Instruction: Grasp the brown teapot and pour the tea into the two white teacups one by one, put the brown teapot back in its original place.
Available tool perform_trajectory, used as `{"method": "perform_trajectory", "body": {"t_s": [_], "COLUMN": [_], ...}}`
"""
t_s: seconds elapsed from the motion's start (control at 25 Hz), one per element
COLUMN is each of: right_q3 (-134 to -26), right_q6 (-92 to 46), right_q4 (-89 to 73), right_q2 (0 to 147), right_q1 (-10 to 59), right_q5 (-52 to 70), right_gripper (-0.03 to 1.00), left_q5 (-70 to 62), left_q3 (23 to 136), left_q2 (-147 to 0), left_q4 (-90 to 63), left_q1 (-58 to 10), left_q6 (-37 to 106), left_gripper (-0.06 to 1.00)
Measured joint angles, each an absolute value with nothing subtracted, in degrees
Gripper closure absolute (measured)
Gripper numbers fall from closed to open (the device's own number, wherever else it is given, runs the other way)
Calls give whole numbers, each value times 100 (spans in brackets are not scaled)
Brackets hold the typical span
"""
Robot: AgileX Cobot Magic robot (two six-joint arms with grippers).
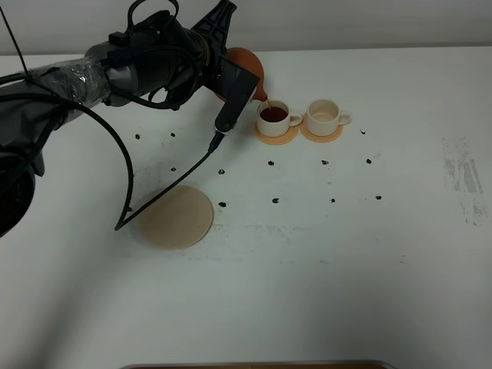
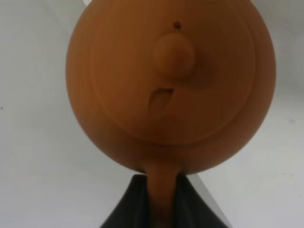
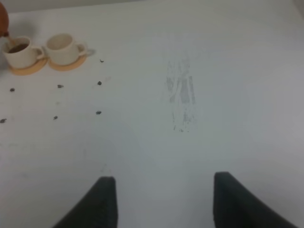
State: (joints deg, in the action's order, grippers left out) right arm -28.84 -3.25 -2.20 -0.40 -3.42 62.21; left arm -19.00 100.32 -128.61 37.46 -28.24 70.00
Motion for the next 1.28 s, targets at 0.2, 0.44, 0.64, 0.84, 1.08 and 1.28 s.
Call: {"method": "perform_trajectory", "body": {"t_s": [0.2,0.44,0.64,0.84,1.08,1.28], "right_q3": [-2884,-2884,-2884,-2884,-2884,-2884], "right_q6": [-325,-325,-325,-325,-325,-325], "right_q4": [-220,-220,-220,-220,-225,-225], "right_q2": [-40,-40,-40,-40,-40,-40], "right_q1": [-342,-342,-342,-342,-342,-342], "right_q5": [6221,6221,6221,6221,6221,6221], "right_gripper": [49,49,49,49,49,49], "left_q5": [-1900,-1855,-1824,-1817,-1846,-1965], "left_q3": [10032,10032,10032,10032,10032,10032], "left_q2": [-12861,-12861,-12861,-12861,-12861,-12861], "left_q4": [3746,3764,3764,3478,3221,3211], "left_q1": [-2824,-2824,-2824,-2824,-2824,-2824], "left_q6": [7000,7006,7117,7117,6892,6579], "left_gripper": [82,82,82,82,82,82]}}
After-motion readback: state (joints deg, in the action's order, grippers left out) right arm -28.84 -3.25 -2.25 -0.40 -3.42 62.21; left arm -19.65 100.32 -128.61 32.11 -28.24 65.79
